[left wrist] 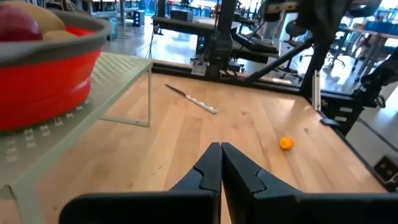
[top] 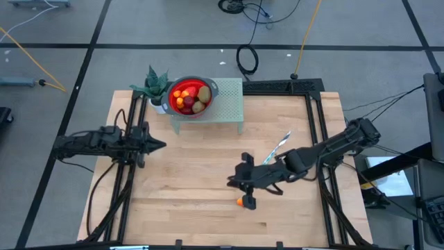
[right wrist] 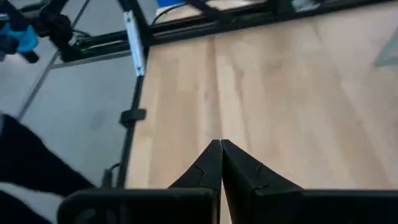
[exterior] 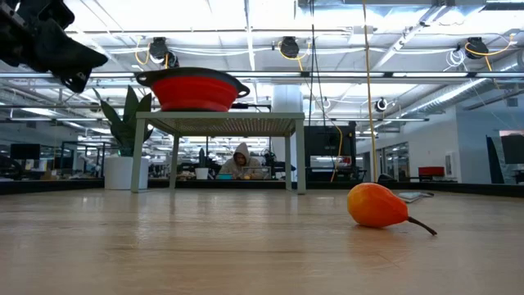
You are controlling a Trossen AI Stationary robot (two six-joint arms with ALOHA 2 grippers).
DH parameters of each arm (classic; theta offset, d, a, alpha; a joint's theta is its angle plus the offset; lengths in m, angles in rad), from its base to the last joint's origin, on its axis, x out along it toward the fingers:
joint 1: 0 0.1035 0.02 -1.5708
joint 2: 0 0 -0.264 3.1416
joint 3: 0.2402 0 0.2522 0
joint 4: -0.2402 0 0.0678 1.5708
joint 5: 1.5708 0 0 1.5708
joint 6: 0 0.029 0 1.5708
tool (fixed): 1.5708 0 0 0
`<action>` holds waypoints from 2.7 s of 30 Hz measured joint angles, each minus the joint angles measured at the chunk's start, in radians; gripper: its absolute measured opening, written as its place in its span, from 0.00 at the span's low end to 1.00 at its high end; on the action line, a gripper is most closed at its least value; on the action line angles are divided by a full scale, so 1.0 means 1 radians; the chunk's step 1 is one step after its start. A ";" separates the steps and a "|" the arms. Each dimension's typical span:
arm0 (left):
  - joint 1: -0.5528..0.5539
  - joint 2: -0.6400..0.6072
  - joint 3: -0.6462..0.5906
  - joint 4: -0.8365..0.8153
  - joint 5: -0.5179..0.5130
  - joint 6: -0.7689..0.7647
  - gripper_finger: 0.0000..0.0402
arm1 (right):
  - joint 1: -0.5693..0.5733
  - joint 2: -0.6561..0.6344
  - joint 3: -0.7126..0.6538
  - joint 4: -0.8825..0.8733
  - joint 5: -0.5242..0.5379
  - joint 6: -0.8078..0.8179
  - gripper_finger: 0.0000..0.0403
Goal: Pick & Place Fruit
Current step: Put the pear into the red strainer bowl on the shelf
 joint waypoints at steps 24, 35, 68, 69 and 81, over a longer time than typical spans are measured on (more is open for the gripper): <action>0.000 0.000 -0.103 0.108 0.009 0.037 0.03 | 0.016 0.216 0.095 -0.176 -0.304 0.207 0.00; 0.000 0.000 -0.103 0.111 0.009 0.038 0.05 | 0.000 0.216 0.080 -0.221 -0.390 0.313 0.03; 0.000 0.000 -0.103 0.114 0.009 0.035 0.06 | 0.008 0.214 0.079 -0.119 -0.339 0.520 0.42; 0.000 0.000 -0.103 0.114 0.009 0.035 0.06 | 0.010 0.219 0.079 -0.135 -0.326 0.533 0.43; 0.000 0.000 -0.103 0.113 0.009 0.036 0.06 | 0.024 0.339 0.078 -0.216 -0.291 0.464 0.49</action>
